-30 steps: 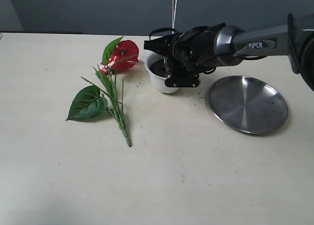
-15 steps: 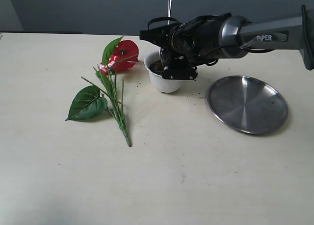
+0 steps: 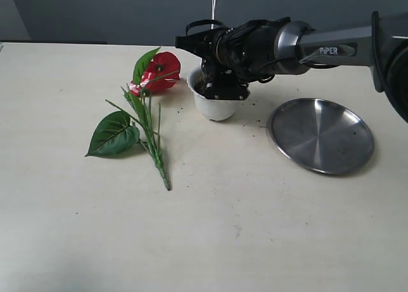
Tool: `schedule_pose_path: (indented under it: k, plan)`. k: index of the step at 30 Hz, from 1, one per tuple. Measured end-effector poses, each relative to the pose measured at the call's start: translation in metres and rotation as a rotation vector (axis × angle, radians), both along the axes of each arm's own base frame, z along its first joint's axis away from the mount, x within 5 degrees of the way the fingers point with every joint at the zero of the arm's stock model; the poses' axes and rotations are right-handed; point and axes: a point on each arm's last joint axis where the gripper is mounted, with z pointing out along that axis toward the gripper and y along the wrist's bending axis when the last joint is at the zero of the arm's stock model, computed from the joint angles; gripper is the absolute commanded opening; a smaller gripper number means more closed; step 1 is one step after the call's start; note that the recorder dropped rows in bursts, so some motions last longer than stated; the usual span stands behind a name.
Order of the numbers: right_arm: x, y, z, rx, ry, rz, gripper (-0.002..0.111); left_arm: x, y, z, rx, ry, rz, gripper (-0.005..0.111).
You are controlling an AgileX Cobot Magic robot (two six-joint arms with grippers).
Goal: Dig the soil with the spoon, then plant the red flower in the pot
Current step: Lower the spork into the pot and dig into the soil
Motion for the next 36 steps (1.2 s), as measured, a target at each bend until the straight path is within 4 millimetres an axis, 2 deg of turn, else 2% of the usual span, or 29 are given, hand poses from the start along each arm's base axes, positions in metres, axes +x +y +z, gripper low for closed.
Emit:
schedule_pose_path:
  k: [4, 36]
  plan:
    - [0.0014, 0.0007, -0.012, -0.014, 0.016, -0.004, -0.001, 0.0, 0.0, 0.0, 0.0, 0.0, 0.0, 0.0]
    - [0.0005, -0.0017, -0.0122, -0.012, 0.033, -0.029, -0.001, -0.0001, 0.0, 0.0001, 0.0, -0.002, 0.0, 0.0]
